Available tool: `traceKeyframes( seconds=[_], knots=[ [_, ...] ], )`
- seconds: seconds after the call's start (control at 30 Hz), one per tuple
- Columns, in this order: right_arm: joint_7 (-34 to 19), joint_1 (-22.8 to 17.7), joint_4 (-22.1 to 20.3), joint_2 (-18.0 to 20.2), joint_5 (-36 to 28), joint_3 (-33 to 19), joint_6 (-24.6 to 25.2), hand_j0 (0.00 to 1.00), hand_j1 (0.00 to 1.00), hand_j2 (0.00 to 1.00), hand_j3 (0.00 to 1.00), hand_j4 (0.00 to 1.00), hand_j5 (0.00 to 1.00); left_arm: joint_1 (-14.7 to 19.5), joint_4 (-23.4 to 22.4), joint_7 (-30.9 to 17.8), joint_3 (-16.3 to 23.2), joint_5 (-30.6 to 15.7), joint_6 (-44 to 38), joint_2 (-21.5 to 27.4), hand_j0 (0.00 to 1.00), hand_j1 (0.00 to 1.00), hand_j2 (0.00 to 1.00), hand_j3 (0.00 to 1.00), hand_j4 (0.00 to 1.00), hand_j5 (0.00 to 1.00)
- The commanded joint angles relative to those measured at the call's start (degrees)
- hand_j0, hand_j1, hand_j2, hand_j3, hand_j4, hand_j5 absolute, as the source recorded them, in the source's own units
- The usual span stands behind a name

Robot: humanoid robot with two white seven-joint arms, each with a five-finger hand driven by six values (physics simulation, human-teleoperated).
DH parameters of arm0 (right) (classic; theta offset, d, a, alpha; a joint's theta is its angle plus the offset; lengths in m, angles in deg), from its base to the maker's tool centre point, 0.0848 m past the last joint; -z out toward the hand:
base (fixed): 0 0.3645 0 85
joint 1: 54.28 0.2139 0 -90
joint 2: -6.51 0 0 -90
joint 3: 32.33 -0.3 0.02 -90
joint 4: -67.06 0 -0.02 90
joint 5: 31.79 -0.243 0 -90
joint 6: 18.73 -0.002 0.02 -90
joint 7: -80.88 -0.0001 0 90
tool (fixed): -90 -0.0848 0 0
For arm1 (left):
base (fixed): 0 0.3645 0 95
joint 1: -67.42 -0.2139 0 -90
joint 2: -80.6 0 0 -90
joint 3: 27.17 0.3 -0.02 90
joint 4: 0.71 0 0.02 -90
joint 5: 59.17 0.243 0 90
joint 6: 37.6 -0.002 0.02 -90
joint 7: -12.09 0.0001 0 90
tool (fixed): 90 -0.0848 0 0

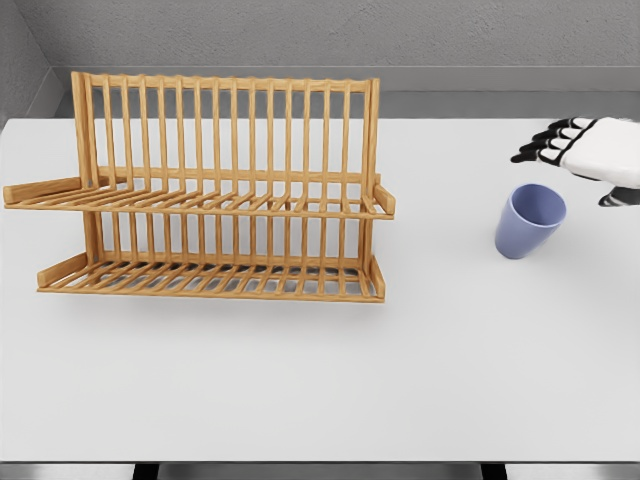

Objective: Right arm put cup on second shelf

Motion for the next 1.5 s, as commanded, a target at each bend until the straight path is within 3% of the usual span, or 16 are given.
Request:
traceKeyframes(
  seconds=[0.0, 0.2, 0.33, 0.57, 1.33, 1.37, 1.47],
  knots=[
    [-0.45, 0.00, 0.32, -0.52, -0.20, 2.24, 0.06, 1.00, 1.00, 1.00, 1.00, 1.00, 1.00, 0.09, 0.01, -0.01, -0.01, -0.01, 0.05, 0.00, 1.00, 1.00, 1.00, 1.00, 1.00, 1.00],
    [-0.45, 0.26, 4.19, -1.40, -0.11, 3.91, -0.03, 1.00, 1.00, 1.00, 1.00, 1.00, 1.00, 0.09, 0.01, -0.01, -0.01, -0.01, 0.04, 0.00, 1.00, 1.00, 1.00, 1.00, 1.00, 1.00],
    [-0.45, 2.90, 4.63, -2.63, -0.11, 7.16, -0.03, 1.00, 1.00, 1.00, 1.00, 1.00, 1.00, 0.09, 0.01, -0.01, -0.01, -0.01, -0.04, 0.00, 1.00, 1.00, 1.00, 1.00, 1.00, 1.00],
    [-0.45, 3.60, 5.77, -3.60, -0.02, 9.45, 0.33, 1.00, 1.00, 1.00, 1.00, 1.00, 1.00, 0.09, 0.01, -0.01, -0.01, -0.01, 0.05, 0.00, 1.00, 1.00, 1.00, 1.00, 1.00, 1.00],
    [-0.45, 5.98, 8.85, -5.27, -0.02, 11.99, 0.85, 1.00, 1.00, 1.00, 1.00, 1.00, 1.00, 0.09, 0.01, -0.01, -0.01, -0.01, -0.04, 0.00, 1.00, 1.00, 1.00, 1.00, 1.00, 1.00],
    [-0.45, 5.98, 8.85, -5.27, -0.02, 11.99, 0.85, 0.91, 0.91, 0.91, 0.91, 0.91, 0.91, 0.09, 0.01, -0.01, -0.01, -0.01, -0.04, 0.00, 1.00, 1.00, 1.00, 1.00, 1.00, 1.00],
    [-0.45, 5.98, 8.94, -5.27, -0.02, 12.61, 0.85, 0.89, 0.89, 0.89, 0.89, 0.89, 0.89, 0.09, 0.01, -0.01, -0.01, -0.01, 0.04, 0.00, 1.00, 1.00, 1.00, 1.00, 1.00, 1.00]
  ],
)
